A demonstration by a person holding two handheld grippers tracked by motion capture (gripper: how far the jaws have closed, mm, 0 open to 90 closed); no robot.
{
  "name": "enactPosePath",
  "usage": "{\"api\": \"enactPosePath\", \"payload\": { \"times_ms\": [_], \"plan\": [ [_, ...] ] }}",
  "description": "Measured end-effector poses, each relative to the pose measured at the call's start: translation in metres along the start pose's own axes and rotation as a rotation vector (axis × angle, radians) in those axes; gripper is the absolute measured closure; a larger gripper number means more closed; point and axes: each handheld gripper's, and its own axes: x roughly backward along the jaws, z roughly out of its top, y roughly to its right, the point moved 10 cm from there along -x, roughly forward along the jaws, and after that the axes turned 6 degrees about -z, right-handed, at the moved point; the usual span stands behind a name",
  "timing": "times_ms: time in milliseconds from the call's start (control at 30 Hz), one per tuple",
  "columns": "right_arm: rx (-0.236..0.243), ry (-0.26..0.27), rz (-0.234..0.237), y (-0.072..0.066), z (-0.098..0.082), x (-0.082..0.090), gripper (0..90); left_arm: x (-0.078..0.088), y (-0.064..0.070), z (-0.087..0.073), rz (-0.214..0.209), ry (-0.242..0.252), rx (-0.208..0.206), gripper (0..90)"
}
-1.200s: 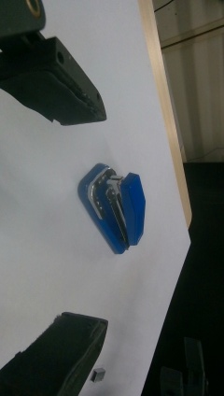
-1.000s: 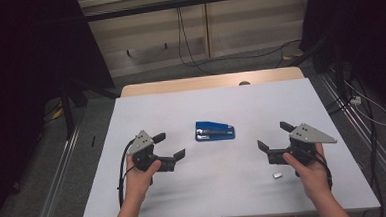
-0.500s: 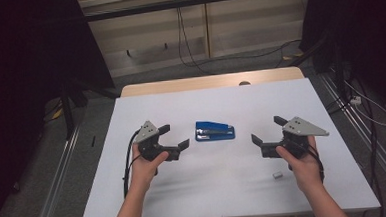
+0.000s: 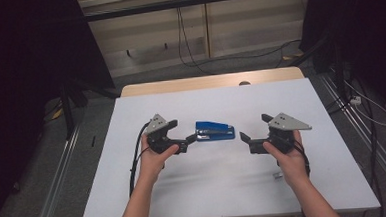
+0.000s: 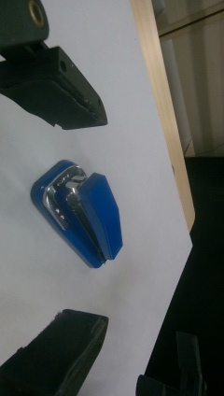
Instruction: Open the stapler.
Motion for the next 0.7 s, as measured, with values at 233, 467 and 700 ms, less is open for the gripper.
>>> {"api": "enactPosePath", "payload": {
  "times_ms": [233, 467, 700],
  "plan": [
    [0.008, -0.01, -0.002, -0.002, 0.005, -0.007, 2.0, 0.001, -0.009, 0.002, 0.032, -0.008, -0.016, 9.7],
    [0.02, -0.003, -0.001, -0.004, 0.013, -0.01, 2.1, -0.01, -0.022, -0.007, 0.064, -0.051, -0.017, 22.6],
    [0.014, -0.026, -0.012, -0.001, 0.009, -0.01, 2.1, -0.014, -0.029, -0.014, 0.093, -0.097, -0.008, 41.9]
  ]
}}
